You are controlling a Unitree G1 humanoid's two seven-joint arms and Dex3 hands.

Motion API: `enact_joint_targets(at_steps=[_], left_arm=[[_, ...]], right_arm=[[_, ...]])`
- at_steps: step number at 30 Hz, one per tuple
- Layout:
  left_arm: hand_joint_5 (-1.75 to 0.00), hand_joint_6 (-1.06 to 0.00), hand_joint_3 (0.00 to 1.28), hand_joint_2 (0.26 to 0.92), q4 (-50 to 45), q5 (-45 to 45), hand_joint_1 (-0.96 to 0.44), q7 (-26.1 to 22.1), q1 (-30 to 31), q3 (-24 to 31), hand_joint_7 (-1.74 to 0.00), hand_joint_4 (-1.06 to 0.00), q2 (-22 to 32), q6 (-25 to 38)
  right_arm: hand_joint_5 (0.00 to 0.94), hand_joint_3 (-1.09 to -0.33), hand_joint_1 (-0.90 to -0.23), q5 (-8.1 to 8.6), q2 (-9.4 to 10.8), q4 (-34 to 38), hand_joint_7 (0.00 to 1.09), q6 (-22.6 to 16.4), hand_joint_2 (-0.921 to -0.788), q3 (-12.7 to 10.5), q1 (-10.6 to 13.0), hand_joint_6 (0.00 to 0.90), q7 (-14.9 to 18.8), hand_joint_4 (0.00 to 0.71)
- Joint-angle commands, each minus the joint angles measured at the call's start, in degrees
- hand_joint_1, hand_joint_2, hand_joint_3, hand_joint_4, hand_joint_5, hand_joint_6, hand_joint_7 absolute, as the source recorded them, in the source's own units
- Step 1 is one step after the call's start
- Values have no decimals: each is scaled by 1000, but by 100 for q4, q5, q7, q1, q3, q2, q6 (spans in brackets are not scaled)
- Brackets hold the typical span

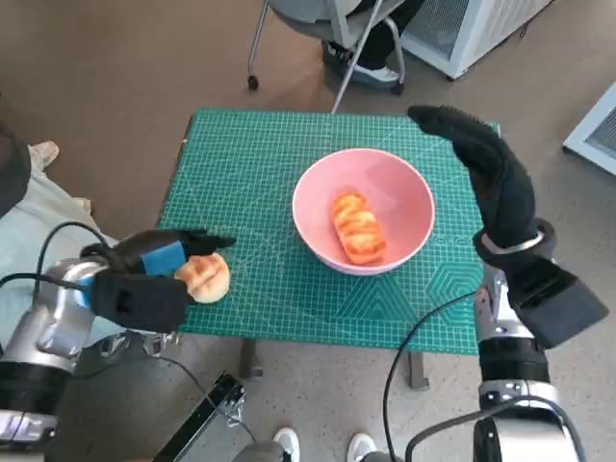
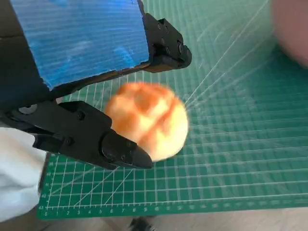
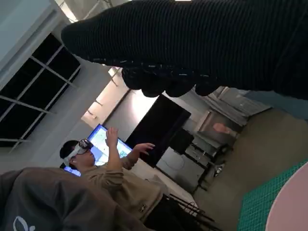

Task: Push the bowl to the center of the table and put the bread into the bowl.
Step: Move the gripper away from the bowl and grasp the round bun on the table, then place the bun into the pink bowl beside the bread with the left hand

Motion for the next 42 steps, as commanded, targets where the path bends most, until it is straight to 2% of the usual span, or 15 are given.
enact_joint_targets(at_steps=[1,8,13,14,15,16,18,20,31,36,42], left_arm=[[-15,-407,8,803,392,278,-127,85,-228,-250,-36,-228,-113,30],[-51,-579,23,850,875,593,-75,99,-433,-583,-88,-401,-256,228],[-133,-731,30,897,966,646,-35,42,-614,-651,-203,-661,-249,282],[-341,-703,45,901,947,640,-28,35,-646,-646,-409,-657,-233,273],[-668,-639,86,908,908,588,-18,59,-666,-606,-730,-627,-204,209],[-872,-609,101,913,881,549,-11,77,-679,-581,-912,-626,-185,166],[-1085,-583,121,917,868,332,-5,167,-674,-433,-1053,-611,-148,-81],[-1202,-615,103,919,836,46,-1,277,-666,-213,-1078,-626,-131,-370],[-1362,-690,84,920,243,-874,2,605,-1000,617,-968,-623,-272,-895],[-1271,-678,73,920,-13,-1138,2,829,-1365,867,-1063,-637,-466,-1101],[-1189,-666,60,920,-169,-1070,1,1189,-1715,874,-1126,-669,-753,-1260]], right_arm=[[4,-785,-706,66,-37,28,673,37,-921,-34,89,-1,98,267],[3,-784,-708,48,-65,8,674,28,-921,-53,100,-1,109,266],[3,-784,-711,17,-91,24,674,-2,-921,-61,105,-1,102,267],[3,-784,-712,12,-97,28,674,-6,-921,-62,104,-1,101,267],[3,-785,-712,6,-101,29,674,-3,-921,-63,99,-1,98,267],[3,-786,-712,5,-105,31,675,-1,-921,-64,95,-1,98,267],[3,-787,-712,8,-112,37,675,3,-921,-66,85,-1,105,267],[3,-787,-712,7,-119,41,675,8,-921,-65,75,-1,106,267],[3,-788,-713,-39,-108,57,675,25,-921,-42,32,-1,67,267],[3,-790,-713,-74,-109,58,675,25,-921,-30,25,-1,47,267],[2,-791,-711,-81,-118,76,675,21,-921,-34,12,-1,60,267]])
